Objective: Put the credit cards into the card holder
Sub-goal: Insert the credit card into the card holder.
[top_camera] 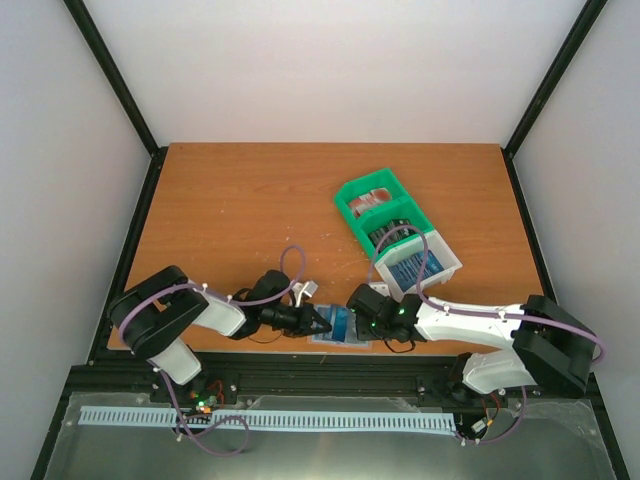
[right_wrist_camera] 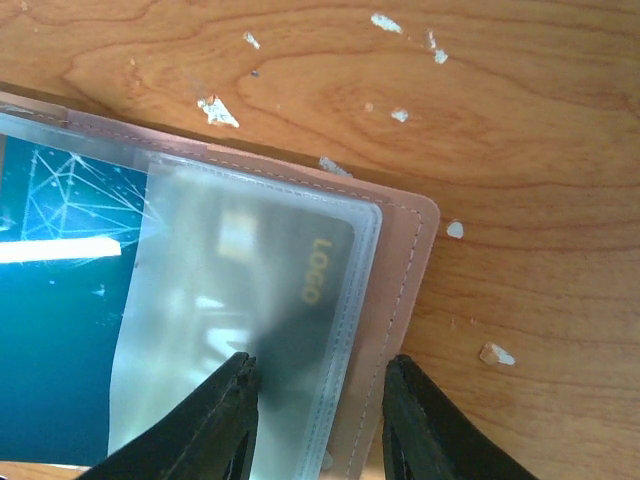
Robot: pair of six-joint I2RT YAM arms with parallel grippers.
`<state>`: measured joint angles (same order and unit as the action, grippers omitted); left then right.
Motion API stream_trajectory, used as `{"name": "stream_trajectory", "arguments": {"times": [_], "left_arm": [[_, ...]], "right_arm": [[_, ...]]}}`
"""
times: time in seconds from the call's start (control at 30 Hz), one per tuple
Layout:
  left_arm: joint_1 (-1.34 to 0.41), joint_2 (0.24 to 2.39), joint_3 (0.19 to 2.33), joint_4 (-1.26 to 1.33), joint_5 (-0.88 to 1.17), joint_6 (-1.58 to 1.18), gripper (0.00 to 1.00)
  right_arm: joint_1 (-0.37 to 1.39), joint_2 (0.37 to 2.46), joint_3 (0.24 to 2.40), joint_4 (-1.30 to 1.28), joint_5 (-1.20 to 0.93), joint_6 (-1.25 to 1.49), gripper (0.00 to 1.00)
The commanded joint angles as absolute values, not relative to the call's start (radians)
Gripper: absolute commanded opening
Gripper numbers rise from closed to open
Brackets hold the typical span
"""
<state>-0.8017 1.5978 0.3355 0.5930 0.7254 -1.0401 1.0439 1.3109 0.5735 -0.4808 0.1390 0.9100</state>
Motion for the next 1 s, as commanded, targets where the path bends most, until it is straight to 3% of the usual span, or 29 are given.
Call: {"name": "stream_trajectory", "arguments": {"times": [0.0,0.53,0.97], "left_arm": [[-0.847,1.64,0.348,0.659,0.691,-1.076,0.01],[-0.9,1.645,0.291,0.779,0.494,-1.237,0.01],[-0.991,1.623,0.308,0.686,0.417,-1.407,0.01]], "right_arm": [[1.054,1.319,0.533,-0.5,0.126,0.936,0.35],[1.054,1.298,0.51,-0.47,0.111,0.959,0.34],[1.054,1.305,0.502,-0.429,0.099,1.006,0.28]]}}
